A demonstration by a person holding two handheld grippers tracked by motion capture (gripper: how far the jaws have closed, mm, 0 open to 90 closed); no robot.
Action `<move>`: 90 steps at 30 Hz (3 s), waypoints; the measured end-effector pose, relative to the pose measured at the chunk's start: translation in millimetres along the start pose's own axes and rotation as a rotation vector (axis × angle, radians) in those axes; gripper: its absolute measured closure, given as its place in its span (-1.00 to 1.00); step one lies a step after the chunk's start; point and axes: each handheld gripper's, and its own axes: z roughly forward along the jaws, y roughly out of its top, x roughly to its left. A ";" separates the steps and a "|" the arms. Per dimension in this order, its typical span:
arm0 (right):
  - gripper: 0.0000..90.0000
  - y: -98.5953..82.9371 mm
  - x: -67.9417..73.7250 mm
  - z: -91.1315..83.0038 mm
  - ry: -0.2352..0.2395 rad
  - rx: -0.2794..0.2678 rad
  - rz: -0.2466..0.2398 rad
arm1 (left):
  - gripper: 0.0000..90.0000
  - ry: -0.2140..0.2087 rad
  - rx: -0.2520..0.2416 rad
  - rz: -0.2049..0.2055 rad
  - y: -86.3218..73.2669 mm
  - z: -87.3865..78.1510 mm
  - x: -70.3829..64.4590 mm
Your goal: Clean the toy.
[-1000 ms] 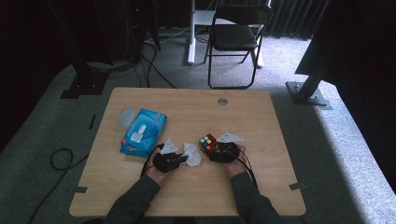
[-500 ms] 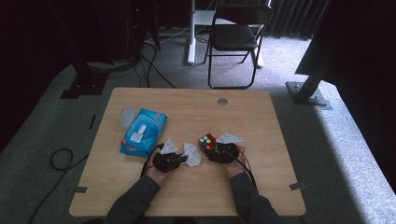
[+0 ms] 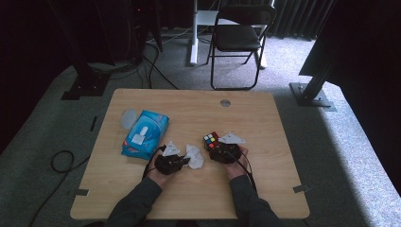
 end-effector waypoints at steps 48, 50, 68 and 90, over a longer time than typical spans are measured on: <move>-0.41 10.6 -28.5 -16.4 0.060 0.036 -0.085 | 0.84 -0.002 0.000 0.000 -0.2 0.7 -0.5; -0.39 11.2 -30.7 -18.5 0.085 0.038 -0.106 | 0.84 -0.002 0.001 0.000 -0.3 1.0 -0.5; -0.49 4.9 -31.1 -6.6 0.120 0.072 -0.105 | 0.84 -0.004 0.004 0.002 -0.5 1.4 -0.6; -0.25 -0.2 -24.7 0.7 0.058 0.058 -0.030 | 0.84 -0.001 0.000 0.001 0.0 0.6 -0.4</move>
